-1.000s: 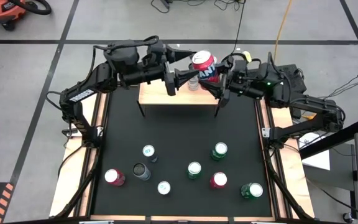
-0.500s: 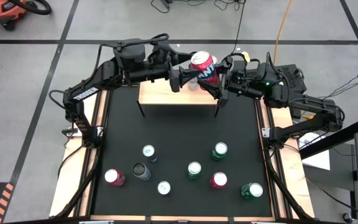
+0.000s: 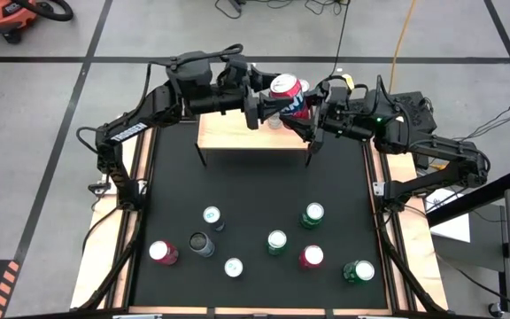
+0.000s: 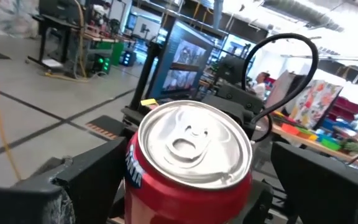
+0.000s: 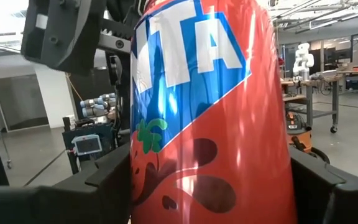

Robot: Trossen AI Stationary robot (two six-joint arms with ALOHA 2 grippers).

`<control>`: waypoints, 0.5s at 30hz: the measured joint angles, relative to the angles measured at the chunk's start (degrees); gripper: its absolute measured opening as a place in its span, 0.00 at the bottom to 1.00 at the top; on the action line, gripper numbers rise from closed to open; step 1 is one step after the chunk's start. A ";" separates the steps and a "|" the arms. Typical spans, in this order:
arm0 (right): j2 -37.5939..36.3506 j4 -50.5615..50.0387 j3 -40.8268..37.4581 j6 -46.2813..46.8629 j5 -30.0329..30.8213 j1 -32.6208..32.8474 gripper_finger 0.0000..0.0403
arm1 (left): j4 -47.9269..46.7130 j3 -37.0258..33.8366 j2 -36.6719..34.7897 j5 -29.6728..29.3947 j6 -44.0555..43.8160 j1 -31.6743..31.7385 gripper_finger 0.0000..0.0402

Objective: Place canned beverage on shelf
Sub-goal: Put the top center orange soda can on the shelf

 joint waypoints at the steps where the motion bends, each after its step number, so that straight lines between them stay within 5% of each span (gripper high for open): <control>1: 0.00 -0.12 0.00 0.01 -0.03 0.00 0.71 | -0.04 0.00 0.00 0.52 -0.27 0.17 1.00; 15: 0.04 -0.45 0.00 -0.42 -0.31 0.00 0.71 | -2.32 0.00 0.00 1.27 0.30 0.37 0.85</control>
